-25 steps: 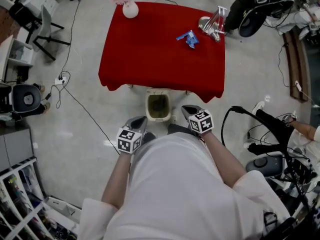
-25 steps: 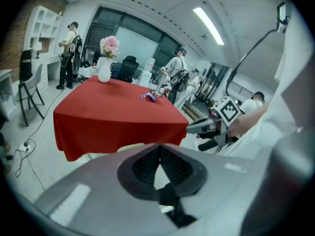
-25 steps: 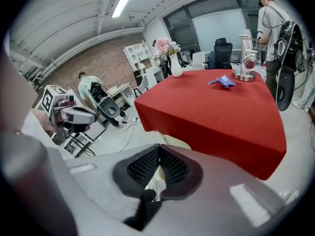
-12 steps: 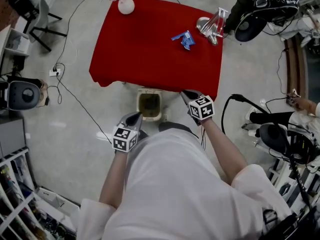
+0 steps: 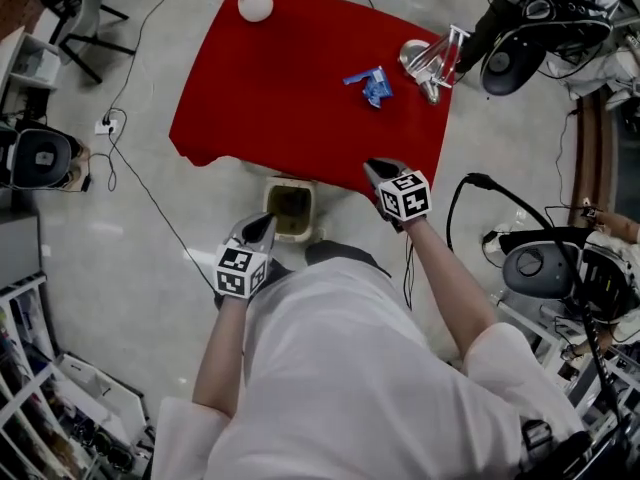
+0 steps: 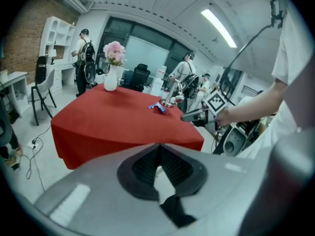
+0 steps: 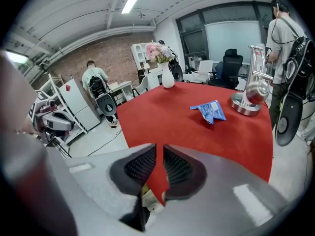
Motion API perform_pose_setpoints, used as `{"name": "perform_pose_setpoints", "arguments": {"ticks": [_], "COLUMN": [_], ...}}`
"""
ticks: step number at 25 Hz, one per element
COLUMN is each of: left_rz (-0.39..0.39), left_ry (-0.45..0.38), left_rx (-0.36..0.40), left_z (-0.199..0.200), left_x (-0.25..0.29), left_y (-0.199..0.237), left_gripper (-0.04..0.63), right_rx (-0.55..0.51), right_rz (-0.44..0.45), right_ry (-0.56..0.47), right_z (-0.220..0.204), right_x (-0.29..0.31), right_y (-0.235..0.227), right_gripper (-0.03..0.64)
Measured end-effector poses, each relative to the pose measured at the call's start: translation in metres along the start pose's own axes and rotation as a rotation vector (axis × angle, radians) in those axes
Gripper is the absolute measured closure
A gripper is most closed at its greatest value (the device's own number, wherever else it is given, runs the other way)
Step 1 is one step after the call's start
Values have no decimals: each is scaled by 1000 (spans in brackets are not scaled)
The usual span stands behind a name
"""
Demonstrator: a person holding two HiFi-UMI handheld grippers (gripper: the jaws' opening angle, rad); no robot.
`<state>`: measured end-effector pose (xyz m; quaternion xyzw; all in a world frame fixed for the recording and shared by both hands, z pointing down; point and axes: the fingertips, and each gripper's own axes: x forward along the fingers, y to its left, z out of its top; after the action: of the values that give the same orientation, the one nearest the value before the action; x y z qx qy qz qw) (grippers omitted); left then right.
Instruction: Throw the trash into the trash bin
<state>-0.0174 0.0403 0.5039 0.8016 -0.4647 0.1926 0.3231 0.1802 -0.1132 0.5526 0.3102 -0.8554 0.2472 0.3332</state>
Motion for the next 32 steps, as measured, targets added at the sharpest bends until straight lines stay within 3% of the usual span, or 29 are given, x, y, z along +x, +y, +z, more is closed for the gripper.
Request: {"name": "perform_pose_setpoints", "arguments": {"ticks": [16, 21, 27, 32], "left_rz": [41, 58, 80, 95], "left_ry": [27, 22, 23, 41], "left_rx": [-62, -80, -109, -130], "left_z": [3, 7, 2, -11], "left_x": [23, 26, 27, 21], "left_y": [-4, -3, 1, 1], "left_gripper": [591, 591, 591, 591], "right_rx": [-73, -97, -126, -134], "right_rz": [-58, -129, -227, -293], "right_ry": [47, 68, 83, 109], "right_z": [56, 60, 65, 62], "right_x": [68, 85, 107, 122], "right_y": [-88, -114, -140, -154], "right_gripper": [531, 511, 442, 437]}}
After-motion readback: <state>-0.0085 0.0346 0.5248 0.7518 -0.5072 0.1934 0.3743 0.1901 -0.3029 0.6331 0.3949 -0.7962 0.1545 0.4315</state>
